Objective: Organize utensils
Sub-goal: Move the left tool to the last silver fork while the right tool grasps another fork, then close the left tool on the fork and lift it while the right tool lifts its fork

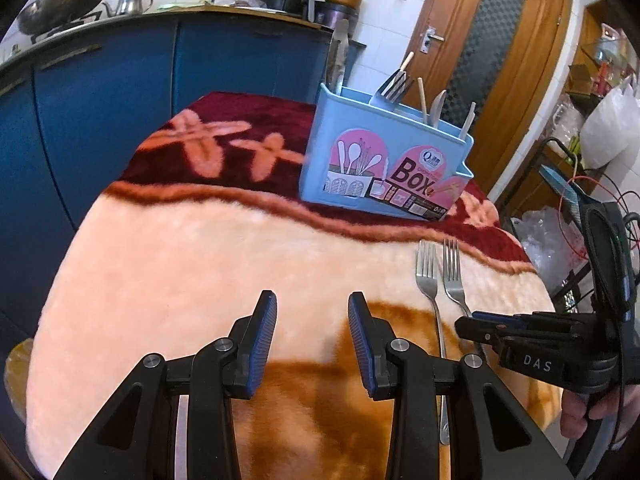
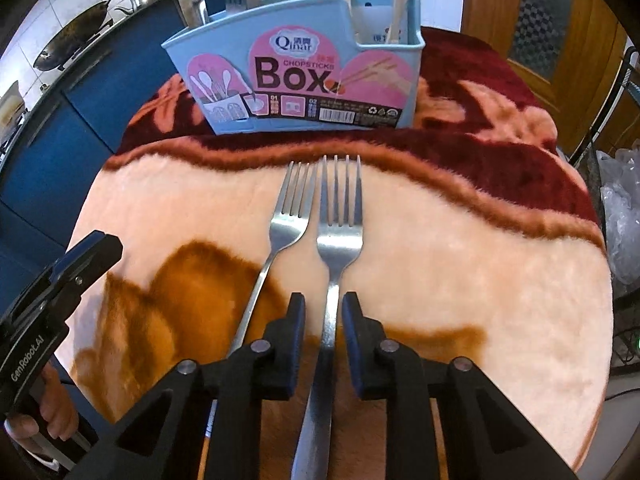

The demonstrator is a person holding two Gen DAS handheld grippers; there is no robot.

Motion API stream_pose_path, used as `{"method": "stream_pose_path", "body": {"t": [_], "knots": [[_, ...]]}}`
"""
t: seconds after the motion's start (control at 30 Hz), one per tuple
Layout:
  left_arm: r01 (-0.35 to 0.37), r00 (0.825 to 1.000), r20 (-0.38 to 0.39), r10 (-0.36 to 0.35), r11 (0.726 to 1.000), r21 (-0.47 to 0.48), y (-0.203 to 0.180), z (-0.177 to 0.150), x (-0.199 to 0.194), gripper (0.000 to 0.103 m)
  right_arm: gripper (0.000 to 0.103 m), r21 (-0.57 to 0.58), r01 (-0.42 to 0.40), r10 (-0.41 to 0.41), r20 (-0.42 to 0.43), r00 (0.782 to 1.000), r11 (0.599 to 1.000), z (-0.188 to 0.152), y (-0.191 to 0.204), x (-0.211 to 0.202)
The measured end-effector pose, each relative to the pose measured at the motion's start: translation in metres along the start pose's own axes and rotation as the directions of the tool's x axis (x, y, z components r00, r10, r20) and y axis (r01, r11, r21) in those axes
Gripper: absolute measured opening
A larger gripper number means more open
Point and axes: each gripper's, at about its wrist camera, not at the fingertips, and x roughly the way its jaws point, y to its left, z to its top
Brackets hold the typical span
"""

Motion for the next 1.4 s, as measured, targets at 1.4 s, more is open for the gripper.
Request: {"method": "stream_pose_path", "body": {"t": [1.4], "knots": [[0.131, 0.961, -0.268, -0.072, 0.969, 0.210, -0.101, 0.001, 0.057, 0.028, 0.007, 0.080, -0.182, 0.106, 0.566, 0.818, 0.980, -0.045, -0.072, -0.090]]}}
